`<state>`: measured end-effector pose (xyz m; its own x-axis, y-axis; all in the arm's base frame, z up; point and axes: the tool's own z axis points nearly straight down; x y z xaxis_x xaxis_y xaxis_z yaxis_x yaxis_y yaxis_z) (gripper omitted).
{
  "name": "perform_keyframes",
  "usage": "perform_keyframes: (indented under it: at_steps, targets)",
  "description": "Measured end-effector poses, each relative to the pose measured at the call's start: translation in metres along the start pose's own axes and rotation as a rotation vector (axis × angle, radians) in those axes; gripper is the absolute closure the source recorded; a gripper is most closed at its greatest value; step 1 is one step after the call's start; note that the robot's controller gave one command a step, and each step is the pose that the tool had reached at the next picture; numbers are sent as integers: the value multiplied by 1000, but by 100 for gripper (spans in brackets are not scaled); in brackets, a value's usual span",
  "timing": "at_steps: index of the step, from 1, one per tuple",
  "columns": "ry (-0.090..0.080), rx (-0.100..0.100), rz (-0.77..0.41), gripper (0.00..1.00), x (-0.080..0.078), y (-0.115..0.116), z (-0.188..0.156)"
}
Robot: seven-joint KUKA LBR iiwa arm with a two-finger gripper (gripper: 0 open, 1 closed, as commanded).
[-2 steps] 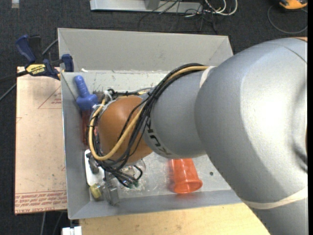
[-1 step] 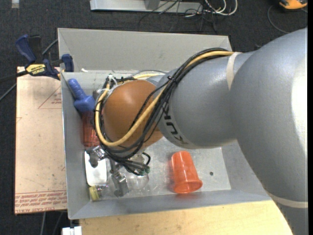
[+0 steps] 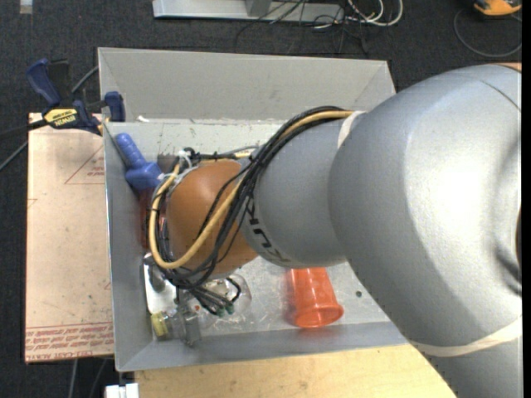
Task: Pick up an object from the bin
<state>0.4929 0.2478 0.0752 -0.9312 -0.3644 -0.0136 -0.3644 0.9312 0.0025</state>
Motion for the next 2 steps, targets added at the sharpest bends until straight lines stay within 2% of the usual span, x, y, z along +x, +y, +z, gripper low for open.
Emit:
perform_keyframes:
  at_steps: [1, 2]
  targets:
    - [7, -3, -285, 0, -22, -4, 4]
    - [-11, -5, -192, 100, 12, -5, 0]
